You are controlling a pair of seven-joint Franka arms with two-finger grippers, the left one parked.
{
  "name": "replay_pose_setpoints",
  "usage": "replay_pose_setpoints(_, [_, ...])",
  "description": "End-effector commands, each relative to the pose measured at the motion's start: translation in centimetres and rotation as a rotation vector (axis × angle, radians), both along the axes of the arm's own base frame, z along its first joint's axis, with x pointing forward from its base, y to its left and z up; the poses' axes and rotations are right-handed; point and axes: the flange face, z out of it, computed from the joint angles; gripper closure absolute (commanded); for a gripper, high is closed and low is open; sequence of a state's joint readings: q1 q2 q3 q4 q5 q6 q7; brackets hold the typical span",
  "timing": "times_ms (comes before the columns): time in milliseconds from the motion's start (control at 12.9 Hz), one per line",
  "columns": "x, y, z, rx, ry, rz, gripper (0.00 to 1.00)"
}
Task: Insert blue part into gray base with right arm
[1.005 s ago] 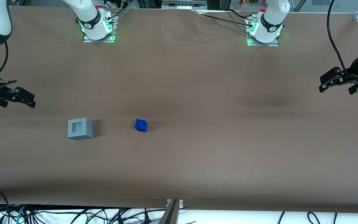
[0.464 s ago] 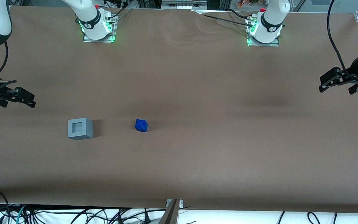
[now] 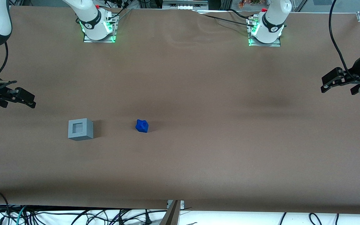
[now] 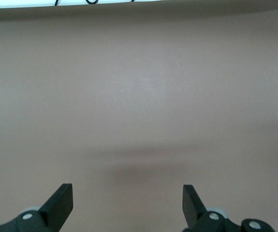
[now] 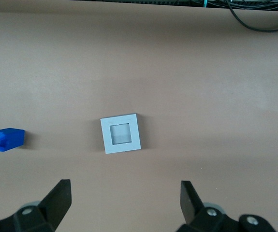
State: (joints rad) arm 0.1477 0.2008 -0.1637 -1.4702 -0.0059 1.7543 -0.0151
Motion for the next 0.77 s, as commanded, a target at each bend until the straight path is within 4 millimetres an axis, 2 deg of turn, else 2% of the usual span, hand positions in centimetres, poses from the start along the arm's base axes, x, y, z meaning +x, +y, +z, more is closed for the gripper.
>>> replay_pose_setpoints(0, [-0.4,-0.1,0.2,-0.013,0.007,0.011,0.0])
replay_pose_setpoints(387, [-0.5,0.0,0.3,-0.011,0.006,0.012,0.0])
replay_pose_setpoints(696, [-0.5,1.6,-0.4,-0.006,0.019,0.028,0.0])
